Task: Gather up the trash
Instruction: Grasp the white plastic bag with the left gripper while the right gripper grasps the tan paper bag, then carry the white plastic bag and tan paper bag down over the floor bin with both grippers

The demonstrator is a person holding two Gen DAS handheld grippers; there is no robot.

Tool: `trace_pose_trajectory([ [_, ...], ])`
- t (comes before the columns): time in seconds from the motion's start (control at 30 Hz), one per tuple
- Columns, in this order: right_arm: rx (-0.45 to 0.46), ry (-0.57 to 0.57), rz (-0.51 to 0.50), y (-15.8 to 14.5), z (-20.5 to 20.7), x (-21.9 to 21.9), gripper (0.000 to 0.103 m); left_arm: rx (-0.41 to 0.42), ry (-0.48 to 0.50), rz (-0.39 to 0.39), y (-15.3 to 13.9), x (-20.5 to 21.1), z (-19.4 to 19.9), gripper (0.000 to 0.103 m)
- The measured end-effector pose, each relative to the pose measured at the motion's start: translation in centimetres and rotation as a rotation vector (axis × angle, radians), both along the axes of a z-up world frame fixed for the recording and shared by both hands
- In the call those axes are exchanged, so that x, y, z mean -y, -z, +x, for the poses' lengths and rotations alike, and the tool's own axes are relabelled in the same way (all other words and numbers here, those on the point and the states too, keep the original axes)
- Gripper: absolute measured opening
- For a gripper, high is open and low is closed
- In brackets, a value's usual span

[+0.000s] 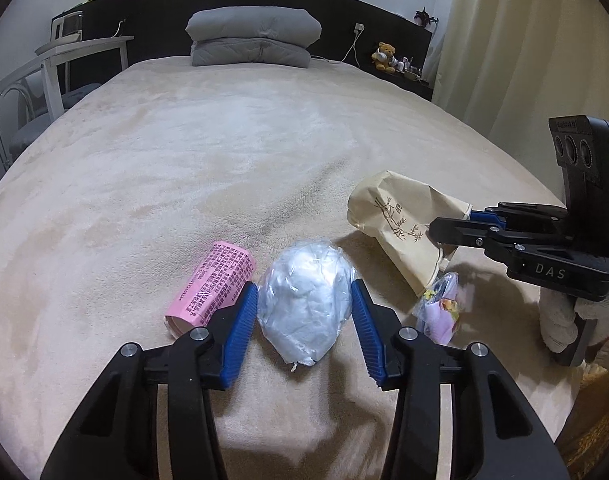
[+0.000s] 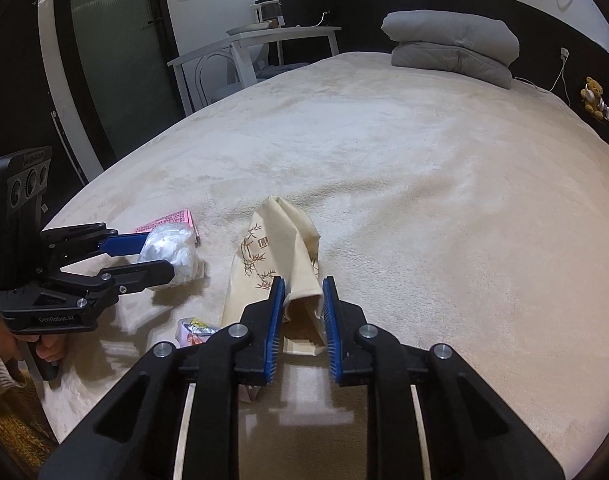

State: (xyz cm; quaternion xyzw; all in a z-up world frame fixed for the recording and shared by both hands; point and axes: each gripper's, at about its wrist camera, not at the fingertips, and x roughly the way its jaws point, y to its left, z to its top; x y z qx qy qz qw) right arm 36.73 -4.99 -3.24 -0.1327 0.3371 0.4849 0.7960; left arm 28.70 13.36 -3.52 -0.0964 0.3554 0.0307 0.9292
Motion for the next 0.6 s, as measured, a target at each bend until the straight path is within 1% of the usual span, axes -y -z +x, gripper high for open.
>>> trace_pose_trajectory([
  [0.23,0.055,0.061,0.046,-2.3,-1.7,2.3,0.018,0.041,-0.013,-0.017,-1.2,0.5,-1.3,0.046],
  [0.3,0.057,0.079,0.062,-2.8,-2.2,3.1,0.018,0.054,-0.017,-0.022,-1.6,0.8,-1.8,0.046],
  [0.43,0.078,0.109,0.081,-3.8,-3.6,4.6,0.018,0.088,-0.032,-0.039,-2.6,1.2,-3.1,0.046],
  [0.6,0.103,0.121,0.092,-4.9,-5.7,6.0,0.018,0.134,-0.037,-0.061,-3.9,2.1,-5.2,0.046],
])
